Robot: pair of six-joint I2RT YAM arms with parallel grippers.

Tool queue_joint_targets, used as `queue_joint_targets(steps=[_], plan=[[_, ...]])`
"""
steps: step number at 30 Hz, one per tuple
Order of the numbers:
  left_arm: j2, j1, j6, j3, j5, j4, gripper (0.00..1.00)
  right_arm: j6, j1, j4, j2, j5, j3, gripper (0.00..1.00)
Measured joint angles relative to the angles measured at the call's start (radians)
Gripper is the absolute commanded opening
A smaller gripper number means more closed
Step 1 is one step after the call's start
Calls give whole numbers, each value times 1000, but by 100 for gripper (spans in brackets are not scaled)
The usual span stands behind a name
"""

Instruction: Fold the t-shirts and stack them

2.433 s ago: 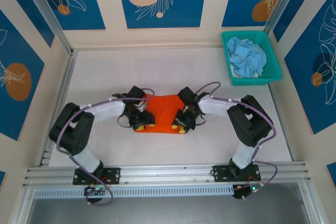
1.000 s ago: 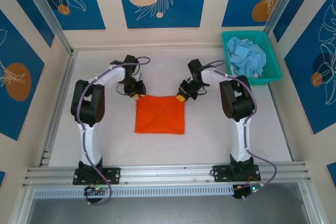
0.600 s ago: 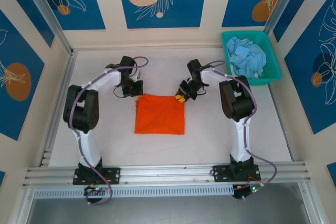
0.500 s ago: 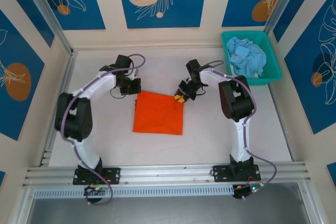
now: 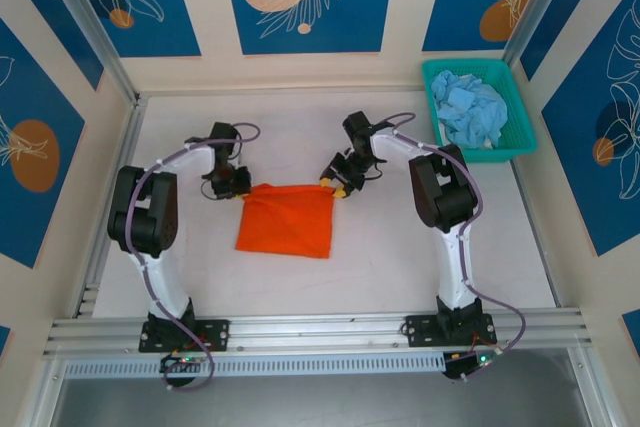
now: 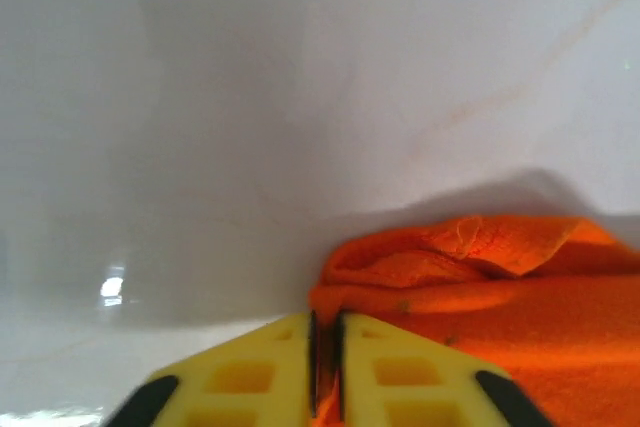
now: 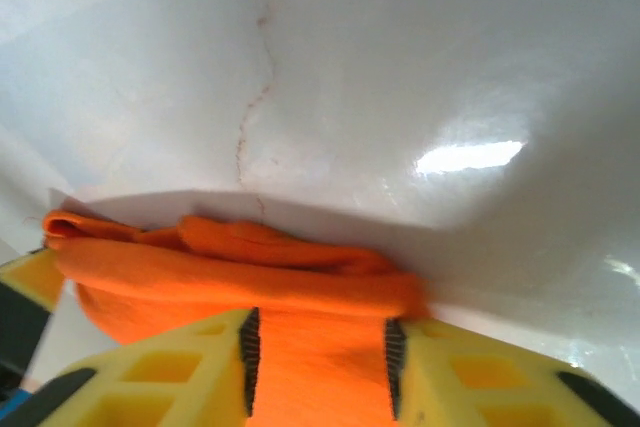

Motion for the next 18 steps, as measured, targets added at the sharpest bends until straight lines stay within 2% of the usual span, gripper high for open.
queue_joint_targets(steps=[1, 3, 5, 7, 11, 15, 18], plan=[[6, 7, -6, 25, -26, -17, 49, 0, 0, -8, -2, 10, 3, 50], [12, 23, -30, 84, -89, -63, 74, -2, 0, -24, -13, 32, 3, 51], [8, 28, -46, 126, -136, -104, 82, -2, 3, -26, -47, 55, -10, 51], [-13, 29, -58, 140, -158, -122, 86, 0, 9, -25, -110, 72, -40, 51], [-113, 10, -67, 113, -151, -152, 83, 18, 71, 23, -288, 87, -157, 44], [-261, -46, -81, -8, -44, -122, 62, 64, 221, 92, -373, 86, -255, 36], [-309, -103, -79, -107, 67, -93, 53, 116, 330, 141, -366, 87, -330, 34]])
